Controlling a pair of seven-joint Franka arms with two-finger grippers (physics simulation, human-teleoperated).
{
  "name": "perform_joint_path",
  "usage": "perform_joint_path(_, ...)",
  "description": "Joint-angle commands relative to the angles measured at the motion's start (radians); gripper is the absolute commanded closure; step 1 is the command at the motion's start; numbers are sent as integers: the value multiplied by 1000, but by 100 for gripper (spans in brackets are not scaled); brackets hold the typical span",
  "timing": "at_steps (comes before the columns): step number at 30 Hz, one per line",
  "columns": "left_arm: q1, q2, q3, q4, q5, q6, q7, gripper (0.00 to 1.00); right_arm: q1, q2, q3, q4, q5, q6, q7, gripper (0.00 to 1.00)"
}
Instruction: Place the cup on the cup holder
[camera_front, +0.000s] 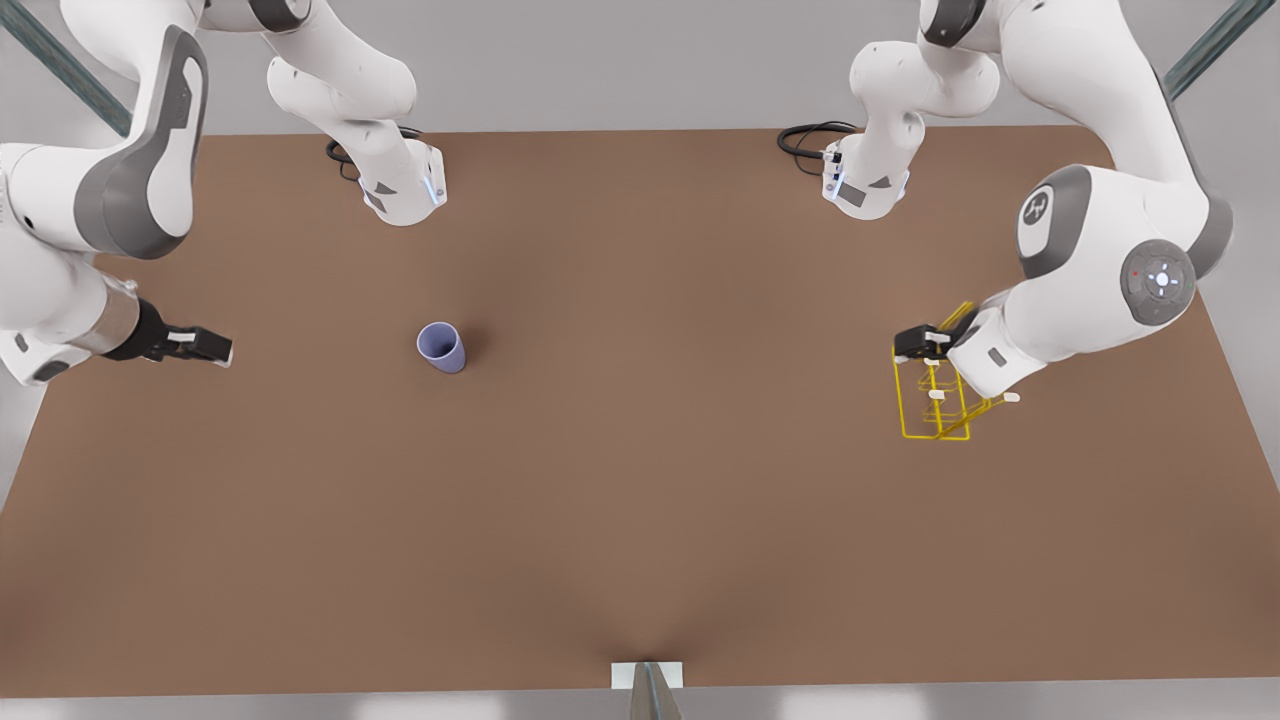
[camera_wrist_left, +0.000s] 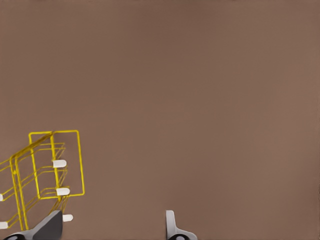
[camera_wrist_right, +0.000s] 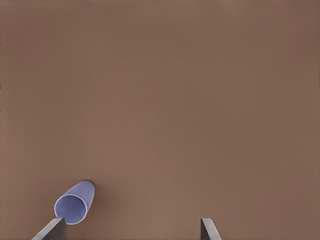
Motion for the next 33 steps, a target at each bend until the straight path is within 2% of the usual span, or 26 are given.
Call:
perform_joint_path(1,-13,-6,-11,0,-5,77,-85,0,-1,4,0,1,1,88,-9,0)
perform_joint_path(19,-42,3,-13,-19,70,81,-82,0,1,5,1,4,1,88,-9,0)
perform_joint_path(22,-42,5,-16,-23,67,78,-89,0,1,-4,1,-57,0,105,-9,0)
perform_joint_path(25,-42,6,-16,-24,67,78,-89,0,85,-23,9,-152,7,163,2,0)
perform_joint_path(28,-42,6,-16,-32,68,78,-88,0,290,-21,11,-188,15,161,206,0)
perform_joint_path(30,-42,6,-16,-32,68,77,-88,0,347,-26,11,-232,59,166,234,0)
perform_joint_path(33,-42,8,-16,-35,68,77,-88,0,382,-137,11,-433,104,247,277,0)
